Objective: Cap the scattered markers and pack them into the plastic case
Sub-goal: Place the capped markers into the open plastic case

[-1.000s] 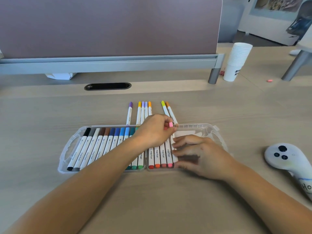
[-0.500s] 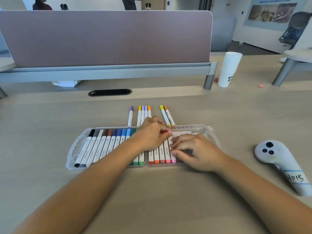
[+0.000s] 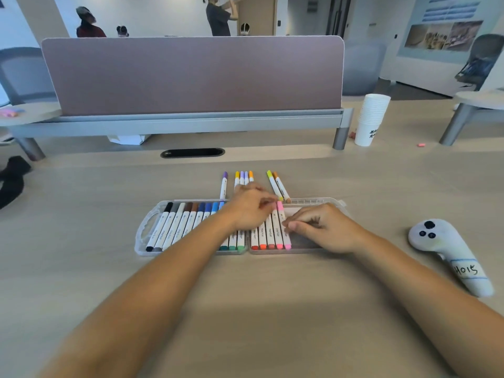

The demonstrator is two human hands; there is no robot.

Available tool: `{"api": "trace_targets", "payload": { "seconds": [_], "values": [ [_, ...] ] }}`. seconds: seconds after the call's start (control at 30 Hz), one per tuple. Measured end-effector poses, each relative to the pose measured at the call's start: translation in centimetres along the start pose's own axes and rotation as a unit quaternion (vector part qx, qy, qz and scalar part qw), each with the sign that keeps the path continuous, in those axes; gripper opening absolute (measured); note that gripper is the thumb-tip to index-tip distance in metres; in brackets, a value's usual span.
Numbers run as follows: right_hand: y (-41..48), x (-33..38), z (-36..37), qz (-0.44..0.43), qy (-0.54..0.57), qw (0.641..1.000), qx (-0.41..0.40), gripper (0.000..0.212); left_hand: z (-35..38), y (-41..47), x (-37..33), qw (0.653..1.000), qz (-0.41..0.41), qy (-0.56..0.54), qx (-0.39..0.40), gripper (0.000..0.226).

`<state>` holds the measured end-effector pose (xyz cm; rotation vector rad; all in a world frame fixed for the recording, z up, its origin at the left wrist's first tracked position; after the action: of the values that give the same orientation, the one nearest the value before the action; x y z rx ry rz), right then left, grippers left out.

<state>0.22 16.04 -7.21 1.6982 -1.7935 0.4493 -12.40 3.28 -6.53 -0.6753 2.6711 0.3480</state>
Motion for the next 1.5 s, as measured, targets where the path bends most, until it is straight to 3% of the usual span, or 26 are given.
{"api": "trace_targets", "payload": {
  "seconds": [0.07, 0.2, 0.33, 0.47, 0.63, 0.77, 0.87, 0.93, 1.0, 1.1, 1.2, 1.3, 1.5],
  "values": [
    [0.8, -0.3, -0.8, 0.04, 0.02, 0.998, -0.032, 0.055, -2.0, 0.3, 1.4, 0.998, -0.03, -0.012, -0.061, 0.035],
    [2.5, -0.8, -2.0, 0.094, 0.038, 0.989, -0.11, 0.025, -4.7, 1.6, 5.1, 0.98, -0.164, 0.041, -0.104, 0.024],
    [2.2, -1.7, -1.8, 0.079, -0.015, 0.984, -0.159, 0.014, -6.0, 2.8, 7.2, 0.958, -0.267, 0.085, -0.065, 0.019],
    [1.3, -1.7, -1.6, 0.045, -0.047, 0.984, -0.166, 0.01, -5.5, 3.7, 8.1, 0.949, -0.3, 0.096, -0.03, 0.019],
    [1.2, -1.6, -1.3, 0.038, -0.071, 0.984, -0.159, 0.01, -5.2, 4.2, 8.9, 0.95, -0.309, 0.028, -0.027, 0.029],
    [1.2, -1.5, -1.1, 0.032, -0.09, 0.983, -0.158, 0.01, -6.8, 4.0, 8.6, 0.952, -0.294, 0.002, -0.086, 0.032],
    [1.1, -1.3, -1.4, 0.043, -0.06, 0.984, -0.163, 0.009, -6.1, 3.2, 6.5, 0.95, -0.247, -0.154, -0.111, 0.018],
    [1.0, -1.4, -1.8, 0.066, -0.02, 0.981, -0.18, 0.01, -4.5, 2.5, 4.0, 0.904, -0.209, -0.363, -0.086, 0.003],
    [0.9, -1.6, -2.1, 0.099, 0.055, 0.975, -0.19, 0.017, -2.9, 1.8, 1.2, 0.844, -0.173, -0.507, -0.015, 0.012],
    [0.6, -1.7, -2.0, 0.129, 0.107, 0.97, -0.176, 0.027, -1.0, 1.3, -0.9, 0.827, -0.146, -0.537, 0.083, 0.018],
    [0.4, -1.3, -1.7, 0.12, 0.06, 0.978, -0.163, 0.039, 0.0, 1.4, -1.5, 0.801, -0.143, -0.573, 0.093, 0.016],
    [0.4, -0.8, -1.3, 0.1, 0.093, 0.981, -0.14, 0.042, 0.8, 1.4, -2.6, 0.781, -0.137, -0.602, 0.093, 0.011],
    [0.4, -0.5, -0.9, 0.115, 0.088, 0.981, -0.129, 0.035, 1.5, 0.8, -3.2, 0.799, -0.118, -0.574, 0.137, 0.011]
  ]
}}
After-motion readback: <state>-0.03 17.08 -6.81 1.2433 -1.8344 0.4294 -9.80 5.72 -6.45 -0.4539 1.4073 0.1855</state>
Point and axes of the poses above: each hand's wrist, its own y-axis towards the middle knuckle, its own z-axis out of the palm, x = y × z, the point moved 5 cm from there along y, towards the middle knuckle, and after that the axes turned 9 degrees about z, right-handed, at the moved point
